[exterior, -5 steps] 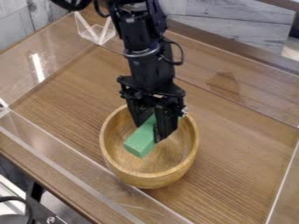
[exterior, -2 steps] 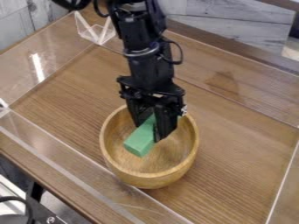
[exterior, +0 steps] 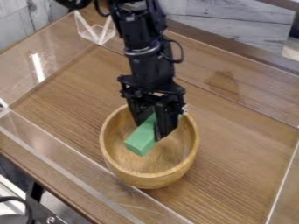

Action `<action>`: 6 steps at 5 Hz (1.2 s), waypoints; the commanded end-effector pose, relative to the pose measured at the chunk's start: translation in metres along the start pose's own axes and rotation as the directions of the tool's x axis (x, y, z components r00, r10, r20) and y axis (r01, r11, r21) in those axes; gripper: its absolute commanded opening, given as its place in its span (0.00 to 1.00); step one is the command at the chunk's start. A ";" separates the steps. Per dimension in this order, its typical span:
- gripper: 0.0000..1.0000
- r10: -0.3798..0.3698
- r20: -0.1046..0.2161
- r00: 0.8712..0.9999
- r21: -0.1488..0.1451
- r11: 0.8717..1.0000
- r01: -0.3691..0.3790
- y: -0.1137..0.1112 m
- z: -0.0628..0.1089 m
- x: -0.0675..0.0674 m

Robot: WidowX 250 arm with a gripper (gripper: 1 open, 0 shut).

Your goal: Put the green block in the brown bowl

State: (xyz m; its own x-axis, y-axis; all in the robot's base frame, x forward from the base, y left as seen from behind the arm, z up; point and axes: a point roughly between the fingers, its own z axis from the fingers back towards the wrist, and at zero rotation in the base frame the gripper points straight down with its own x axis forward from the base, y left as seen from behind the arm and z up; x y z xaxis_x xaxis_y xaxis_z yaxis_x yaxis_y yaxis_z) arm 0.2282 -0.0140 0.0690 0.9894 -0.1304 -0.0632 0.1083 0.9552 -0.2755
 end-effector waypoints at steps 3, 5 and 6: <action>0.00 -0.015 0.050 0.999 -0.001 1.000 0.015 0.000 0.013 0.012; 0.00 -0.015 0.051 0.999 -0.005 1.000 0.015 0.001 0.014 0.013; 0.00 -0.015 0.051 0.999 -0.007 1.000 0.015 0.001 0.014 0.014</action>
State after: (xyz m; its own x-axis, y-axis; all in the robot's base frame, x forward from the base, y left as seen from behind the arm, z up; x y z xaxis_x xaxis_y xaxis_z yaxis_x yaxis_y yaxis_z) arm 0.2328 -0.0135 0.0703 0.9884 -0.1397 -0.0601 0.1165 0.9495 -0.2912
